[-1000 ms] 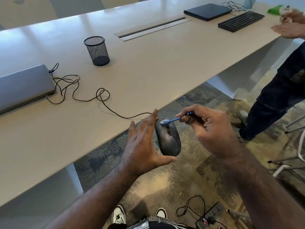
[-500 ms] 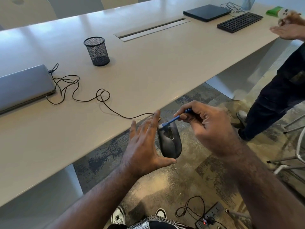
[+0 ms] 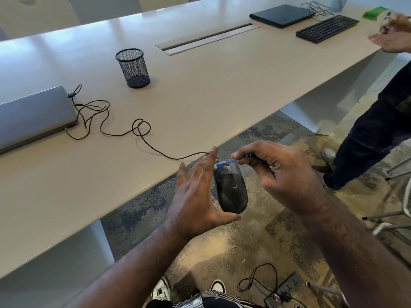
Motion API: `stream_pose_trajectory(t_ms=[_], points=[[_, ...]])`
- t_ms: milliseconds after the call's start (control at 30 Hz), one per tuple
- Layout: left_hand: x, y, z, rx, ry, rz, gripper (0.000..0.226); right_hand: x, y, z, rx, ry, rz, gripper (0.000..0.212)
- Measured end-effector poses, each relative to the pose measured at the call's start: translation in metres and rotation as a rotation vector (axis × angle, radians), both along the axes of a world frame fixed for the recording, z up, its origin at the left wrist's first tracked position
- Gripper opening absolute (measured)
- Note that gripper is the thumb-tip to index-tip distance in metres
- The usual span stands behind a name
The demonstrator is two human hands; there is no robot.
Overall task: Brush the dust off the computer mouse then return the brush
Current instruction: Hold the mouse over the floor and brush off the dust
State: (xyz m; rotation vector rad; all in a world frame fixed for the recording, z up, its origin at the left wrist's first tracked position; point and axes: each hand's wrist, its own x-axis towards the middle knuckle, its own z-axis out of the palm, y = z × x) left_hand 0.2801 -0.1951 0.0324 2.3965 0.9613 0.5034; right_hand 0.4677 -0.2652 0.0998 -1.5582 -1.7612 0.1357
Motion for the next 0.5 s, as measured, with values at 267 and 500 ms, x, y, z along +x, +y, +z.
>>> stream_pose_trajectory(t_ms=[267,500], points=[[-0.001,0.004,0.001,0.003,-0.014,0.011,0.145,0.000,-0.011,0.003,-0.144,-0.040,0.120,0.030],[-0.002,0.006,0.000,0.001,-0.037,0.042,0.143,0.012,-0.023,0.001,-0.106,0.085,0.045,0.019]])
